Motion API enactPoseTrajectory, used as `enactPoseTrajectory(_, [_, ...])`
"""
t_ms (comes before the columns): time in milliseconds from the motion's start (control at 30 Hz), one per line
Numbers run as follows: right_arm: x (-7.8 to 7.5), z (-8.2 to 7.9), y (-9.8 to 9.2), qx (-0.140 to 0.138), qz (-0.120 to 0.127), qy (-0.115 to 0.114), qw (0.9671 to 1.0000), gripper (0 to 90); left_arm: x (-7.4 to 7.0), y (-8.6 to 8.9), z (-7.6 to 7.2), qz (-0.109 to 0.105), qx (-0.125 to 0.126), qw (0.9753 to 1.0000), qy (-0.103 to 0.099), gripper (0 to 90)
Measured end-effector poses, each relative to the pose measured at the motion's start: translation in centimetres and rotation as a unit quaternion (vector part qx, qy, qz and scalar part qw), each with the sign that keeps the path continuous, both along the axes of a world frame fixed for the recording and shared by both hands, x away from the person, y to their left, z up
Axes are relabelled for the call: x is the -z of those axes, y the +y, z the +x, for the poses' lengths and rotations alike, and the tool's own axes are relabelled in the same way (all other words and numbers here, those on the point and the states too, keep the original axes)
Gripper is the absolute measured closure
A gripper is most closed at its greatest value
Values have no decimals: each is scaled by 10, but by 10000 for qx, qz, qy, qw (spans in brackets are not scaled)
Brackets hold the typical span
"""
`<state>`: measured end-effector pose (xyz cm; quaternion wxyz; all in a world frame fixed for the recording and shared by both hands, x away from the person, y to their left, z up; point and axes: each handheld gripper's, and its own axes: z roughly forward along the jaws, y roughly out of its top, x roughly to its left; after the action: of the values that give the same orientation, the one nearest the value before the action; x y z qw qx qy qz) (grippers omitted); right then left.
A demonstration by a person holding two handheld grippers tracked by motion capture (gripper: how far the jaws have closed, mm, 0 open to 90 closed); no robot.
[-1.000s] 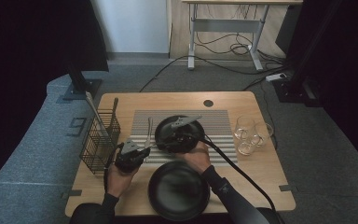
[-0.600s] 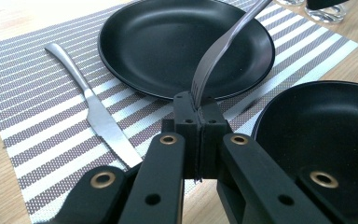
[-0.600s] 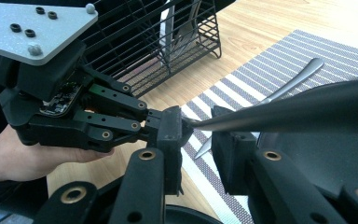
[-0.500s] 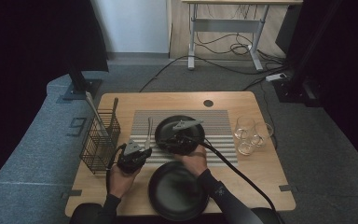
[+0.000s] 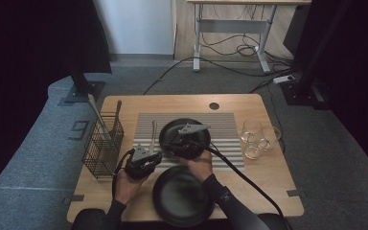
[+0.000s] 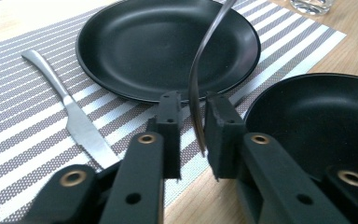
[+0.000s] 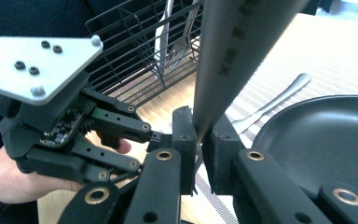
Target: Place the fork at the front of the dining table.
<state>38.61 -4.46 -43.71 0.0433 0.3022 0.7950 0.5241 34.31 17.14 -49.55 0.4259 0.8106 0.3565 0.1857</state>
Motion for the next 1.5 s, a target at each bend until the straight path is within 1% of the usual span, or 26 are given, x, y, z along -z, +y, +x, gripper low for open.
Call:
enactPoseTrajectory(200, [-9, 0, -8, 80, -59, -176, 9998, 830, -1, 5, 1, -61, -99, 9998, -145, 504])
enactPoseTrajectory(333, [-15, -1, -15, 151, -176, -311, 9992, 829, 1, 9, 2, -85, -142, 9996, -241, 316])
enactPoseTrajectory(367, [-18, -1, -18, 182, -231, -389, 9988, 829, 2, 10, 2, -100, -140, 9996, -231, 232])
enactPoseTrajectory(400, [-18, -1, -18, 182, -231, -389, 9988, 829, 3, 11, 3, -104, -160, 9996, -210, 232])
enactPoseTrajectory(433, [-19, -1, -20, 202, -256, -412, 9986, 829, 4, 12, 3, -114, -192, 9996, -194, 209])
enactPoseTrajectory(467, [-20, -1, -22, 217, -280, -434, 9984, 829, 6, 13, 4, -68, -210, 9997, -143, 183])
enactPoseTrajectory(500, [-22, -1, -25, 246, -299, -455, 9982, 829, 6, 14, 4, -27, -232, 9997, -122, 130])
enactPoseTrajectory(533, [-22, -1, -27, 260, -316, -470, 9981, 829, 8, 15, 4, 16, -282, 9995, -119, 112])
enactPoseTrajectory(600, [-24, -1, -31, 314, -352, -499, 9976, 829, 11, 17, 5, 3, -349, 9994, -64, 87])
enactPoseTrajectory(667, [-25, -1, -36, 380, -411, -544, 9969, 829, 14, 19, 5, 82, -398, 9992, -23, 5])
enactPoseTrajectory(700, [-26, -1, -38, 395, -421, -555, 9968, 829, 16, 20, 5, 165, -430, 9989, -19, 0])
enactPoseTrajectory(800, [-28, -1, -48, 506, -454, -594, 9959, 829, 21, 22, 5, 192, -457, 9988, 49, 0])
enactPoseTrajectory(833, [-28, -1, -48, 506, -454, -594, 9959, 829, 22, 23, 5, 204, -471, 9987, 51, 0])
enactPoseTrajectory(1133, [-31, -2, -75, 795, -533, -629, 9934, 829, 32, 27, 7, 428, -592, 9972, 154, 0])
enactPoseTrajectory(1233, [-31, -2, -86, 925, -574, -657, 9919, 829, 35, 28, 7, 545, -605, 9965, 191, 0])
enactPoseTrajectory(1333, [-31, -2, -96, 1042, -594, -637, 9907, 829, 38, 28, 8, 661, -631, 9956, 201, 0])
enactPoseTrajectory(1400, [-30, -3, -103, 1121, -648, -647, 9895, 829, 39, 28, 8, 726, -650, 9950, 207, 0])
enactPoseTrajectory(1500, [-26, -4, -114, 1238, -717, -628, 9877, 829, 41, 28, 9, 767, -669, 9945, 238, 0])
